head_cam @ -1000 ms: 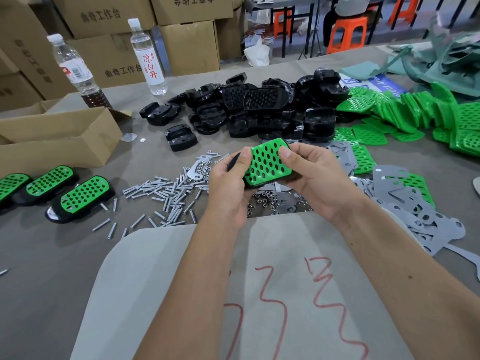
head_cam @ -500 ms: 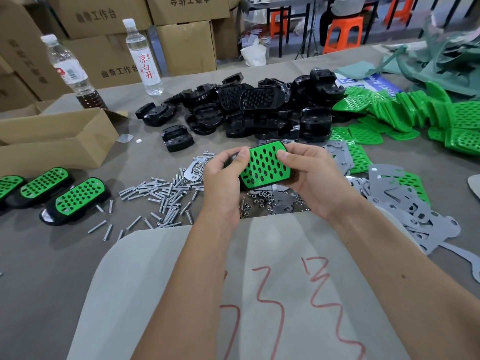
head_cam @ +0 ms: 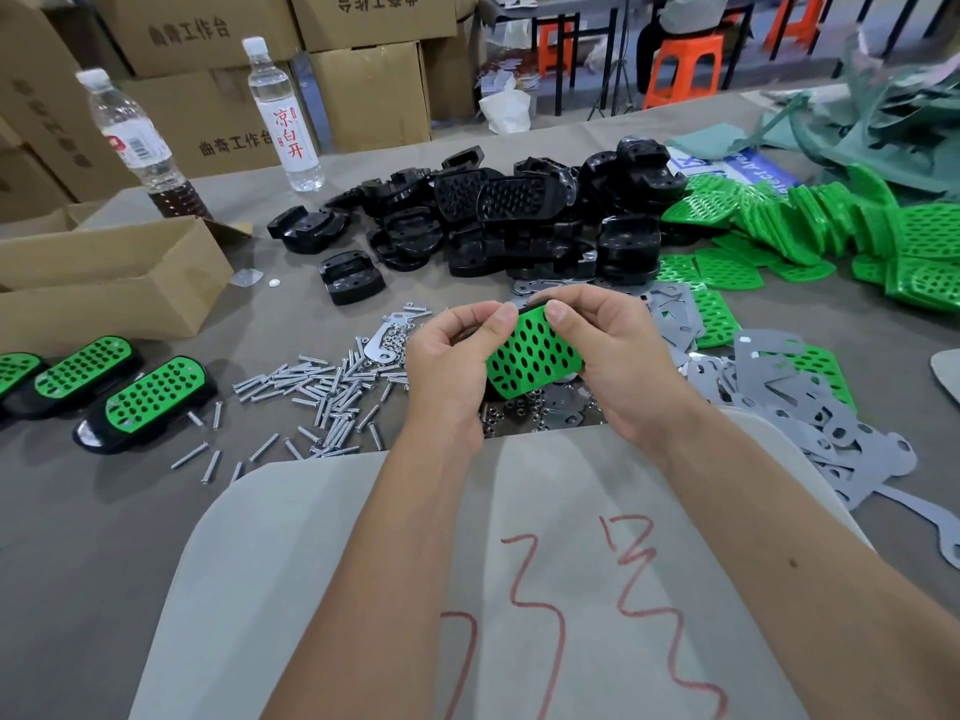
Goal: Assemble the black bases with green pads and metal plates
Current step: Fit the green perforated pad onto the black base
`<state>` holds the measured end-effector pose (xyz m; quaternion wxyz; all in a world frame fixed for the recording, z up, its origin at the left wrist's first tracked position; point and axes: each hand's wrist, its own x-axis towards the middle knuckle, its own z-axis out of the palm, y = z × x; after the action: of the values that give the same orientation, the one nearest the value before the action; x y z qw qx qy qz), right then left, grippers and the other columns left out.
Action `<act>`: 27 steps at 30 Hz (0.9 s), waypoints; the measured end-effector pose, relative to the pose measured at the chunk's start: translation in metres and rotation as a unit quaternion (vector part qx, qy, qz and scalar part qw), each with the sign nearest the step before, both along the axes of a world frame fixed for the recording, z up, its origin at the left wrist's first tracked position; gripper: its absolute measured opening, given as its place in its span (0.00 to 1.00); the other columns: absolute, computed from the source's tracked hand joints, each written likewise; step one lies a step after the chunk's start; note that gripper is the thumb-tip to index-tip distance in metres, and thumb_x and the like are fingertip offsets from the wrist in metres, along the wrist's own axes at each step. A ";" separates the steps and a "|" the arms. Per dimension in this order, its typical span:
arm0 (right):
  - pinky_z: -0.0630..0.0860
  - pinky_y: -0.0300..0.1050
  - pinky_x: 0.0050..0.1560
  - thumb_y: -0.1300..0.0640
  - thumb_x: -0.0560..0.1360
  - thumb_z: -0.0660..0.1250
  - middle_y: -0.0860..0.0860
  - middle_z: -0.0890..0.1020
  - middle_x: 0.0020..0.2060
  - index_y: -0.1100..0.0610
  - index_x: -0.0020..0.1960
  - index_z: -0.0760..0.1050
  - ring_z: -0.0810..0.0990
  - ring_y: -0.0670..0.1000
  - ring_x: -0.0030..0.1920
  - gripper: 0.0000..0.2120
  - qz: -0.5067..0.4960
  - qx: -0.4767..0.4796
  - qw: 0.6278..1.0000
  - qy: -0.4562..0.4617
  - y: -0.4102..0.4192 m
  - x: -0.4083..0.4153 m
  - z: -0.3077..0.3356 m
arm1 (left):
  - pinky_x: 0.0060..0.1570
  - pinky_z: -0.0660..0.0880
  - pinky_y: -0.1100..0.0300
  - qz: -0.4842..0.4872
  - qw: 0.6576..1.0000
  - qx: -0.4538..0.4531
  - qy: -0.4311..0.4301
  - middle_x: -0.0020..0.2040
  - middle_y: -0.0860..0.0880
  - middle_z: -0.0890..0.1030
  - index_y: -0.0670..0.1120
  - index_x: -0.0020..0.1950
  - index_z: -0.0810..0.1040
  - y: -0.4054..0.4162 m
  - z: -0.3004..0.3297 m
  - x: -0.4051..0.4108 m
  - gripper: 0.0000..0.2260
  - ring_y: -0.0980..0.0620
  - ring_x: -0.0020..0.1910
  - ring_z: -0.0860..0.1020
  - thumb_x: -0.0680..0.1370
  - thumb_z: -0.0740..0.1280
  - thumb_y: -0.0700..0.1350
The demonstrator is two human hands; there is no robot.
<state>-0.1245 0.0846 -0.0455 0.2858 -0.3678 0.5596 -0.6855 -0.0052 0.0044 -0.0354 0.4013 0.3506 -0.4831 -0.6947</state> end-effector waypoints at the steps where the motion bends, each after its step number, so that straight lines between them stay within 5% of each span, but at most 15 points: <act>1: 0.79 0.62 0.56 0.58 0.81 0.67 0.58 0.83 0.48 0.58 0.54 0.83 0.80 0.56 0.51 0.07 0.001 -0.005 1.000 0.002 0.000 0.000 0.000 | 0.50 0.80 0.43 -0.002 1.000 -0.002 0.002 0.44 0.44 0.84 0.43 0.47 0.84 -0.001 0.000 0.001 0.03 0.45 0.44 0.81 0.75 0.76 0.40; 6: 0.77 0.58 0.54 0.56 0.80 0.67 0.56 0.84 0.45 0.57 0.52 0.84 0.80 0.55 0.49 0.08 0.005 -0.019 1.000 -0.003 0.000 0.000 0.002 | 0.36 0.83 0.52 -0.027 0.999 0.029 0.033 0.43 0.44 0.86 0.42 0.48 0.84 0.000 0.003 0.003 0.07 0.47 0.40 0.84 0.75 0.77 0.44; 9: 0.77 0.63 0.57 0.61 0.83 0.67 0.60 0.84 0.46 0.62 0.55 0.83 0.80 0.57 0.49 0.08 -0.011 -0.019 1.000 -0.022 0.000 -0.002 0.000 | 0.34 0.81 0.55 -0.041 0.999 0.011 0.011 0.45 0.44 0.85 0.43 0.50 0.83 0.001 0.003 0.002 0.12 0.48 0.40 0.83 0.72 0.77 0.48; 14: 0.77 0.52 0.51 0.63 0.82 0.67 0.58 0.85 0.46 0.59 0.52 0.84 0.80 0.54 0.47 0.07 -0.037 -0.009 0.999 -0.008 0.001 -0.005 0.000 | 0.32 0.79 0.57 -0.121 0.990 -0.030 -0.059 0.43 0.45 0.85 0.41 0.54 0.82 -0.003 0.003 0.010 0.16 0.47 0.40 0.83 0.69 0.79 0.44; 18: 0.80 0.56 0.53 0.61 0.82 0.68 0.57 0.86 0.46 0.55 0.51 0.85 0.82 0.55 0.48 0.07 -0.003 -0.019 1.000 -0.007 0.003 -0.007 0.001 | 0.34 0.81 0.56 -0.141 0.989 -0.032 -0.040 0.44 0.43 0.85 0.40 0.53 0.83 -0.009 0.004 0.018 0.20 0.46 0.41 0.84 0.64 0.79 0.45; 22: 0.78 0.61 0.58 0.55 0.77 0.72 0.66 0.84 0.51 0.59 0.54 0.84 0.81 0.59 0.52 0.10 0.049 -0.036 0.998 -0.032 0.006 -0.009 0.005 | 0.38 0.82 0.54 -0.169 0.986 -0.004 -0.001 0.47 0.41 0.86 0.39 0.55 0.84 -0.014 0.002 0.023 0.18 0.45 0.43 0.85 0.66 0.77 0.42; 27: 0.80 0.56 0.53 0.57 0.77 0.69 0.64 0.82 0.51 0.66 0.58 0.81 0.80 0.59 0.51 0.15 0.065 -0.042 0.995 -0.066 0.007 -0.008 0.008 | 0.43 0.83 0.53 -0.173 0.985 0.003 0.008 0.48 0.41 0.86 0.41 0.54 0.85 -0.012 0.004 0.021 0.17 0.45 0.45 0.85 0.66 0.77 0.43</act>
<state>-0.1324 0.0921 -0.0380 0.3506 -0.3690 0.4852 -0.7109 0.0159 -0.0080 -0.0318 0.2779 0.2573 -0.5308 -0.7581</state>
